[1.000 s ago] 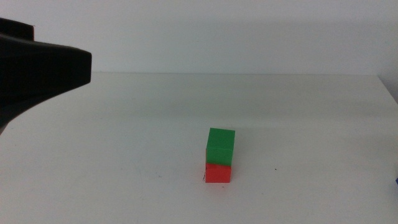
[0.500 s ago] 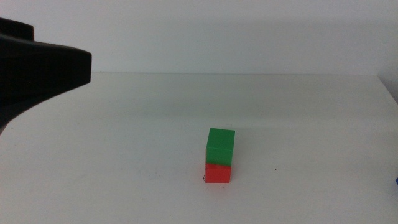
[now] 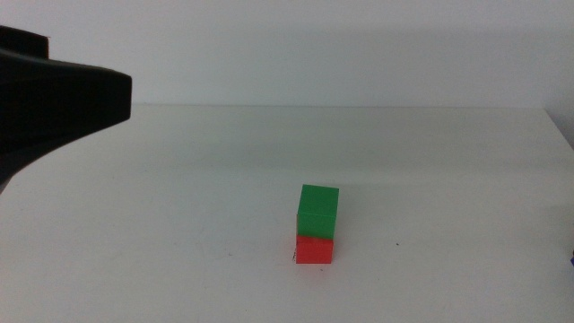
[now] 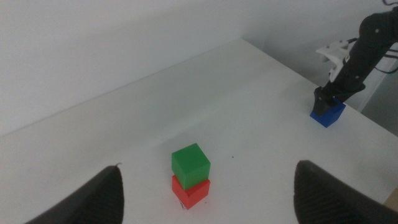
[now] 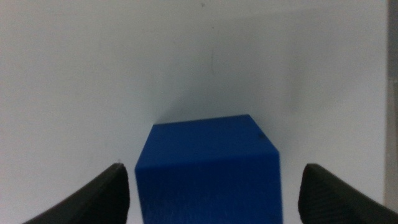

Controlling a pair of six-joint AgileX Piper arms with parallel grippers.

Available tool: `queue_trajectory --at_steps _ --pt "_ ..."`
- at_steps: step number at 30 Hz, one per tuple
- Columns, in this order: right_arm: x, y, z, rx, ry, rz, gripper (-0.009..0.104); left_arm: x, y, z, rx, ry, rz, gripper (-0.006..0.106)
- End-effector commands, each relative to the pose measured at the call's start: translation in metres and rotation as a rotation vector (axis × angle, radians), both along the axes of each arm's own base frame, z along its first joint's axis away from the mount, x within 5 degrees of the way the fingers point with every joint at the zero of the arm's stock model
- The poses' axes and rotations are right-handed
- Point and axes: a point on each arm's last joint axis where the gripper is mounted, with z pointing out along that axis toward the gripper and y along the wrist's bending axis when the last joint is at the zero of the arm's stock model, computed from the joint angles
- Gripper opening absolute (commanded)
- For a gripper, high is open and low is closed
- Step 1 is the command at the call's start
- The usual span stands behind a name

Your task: Stack red cubes first, then green, then blue cubes in a specific spot.

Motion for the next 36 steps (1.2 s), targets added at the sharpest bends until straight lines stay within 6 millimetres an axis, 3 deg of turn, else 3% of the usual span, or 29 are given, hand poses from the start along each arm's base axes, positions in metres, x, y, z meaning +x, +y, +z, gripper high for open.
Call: queue_trajectory --at_steps 1,6,8,10,14,17,21,24,27,30,36 --pt "0.003 -0.004 -0.005 -0.012 -0.004 0.01 0.066 0.0 0.0 0.001 -0.006 -0.012 0.004 0.094" --pt "0.005 -0.003 -0.006 -0.001 -0.005 -0.01 0.031 0.0 0.0 0.001 -0.006 -0.012 0.004 0.094" --pt "0.005 0.006 0.004 -0.004 -0.027 -0.011 0.01 0.0 0.0 0.001 -0.006 -0.012 0.004 0.094" --pt "0.007 0.025 0.029 -0.003 -0.064 -0.027 0.002 0.0 0.0 0.001 -0.006 -0.012 0.004 0.094" --pt "0.006 0.088 0.092 0.005 -0.081 -0.092 0.002 0.0 0.0 0.001 -0.006 -0.012 0.004 0.094" --pt "0.006 0.149 0.132 -0.039 -0.13 -0.088 0.002 0.0 0.0 0.001 -0.006 -0.012 0.004 0.094" --pt "-0.004 0.24 0.145 -0.002 -0.223 -0.014 0.007 0.0 0.0 0.001 -0.006 -0.012 0.004 0.094" --pt "-0.019 0.285 0.14 0.024 -0.219 0.037 0.012 0.0 0.0 0.001 -0.006 -0.012 0.004 0.094" --pt "-0.024 0.31 0.129 0.018 -0.199 0.068 0.012 0.0 0.0 0.001 -0.006 -0.012 0.004 0.094" --pt "-0.018 0.318 0.122 0.03 -0.177 0.053 0.012 0.0 0.0 0.001 -0.006 -0.012 0.004 0.094" --pt "0.004 0.347 0.13 0.079 -0.226 0.069 0.012 0.0 0.0 0.001 -0.006 -0.012 0.004 0.094"
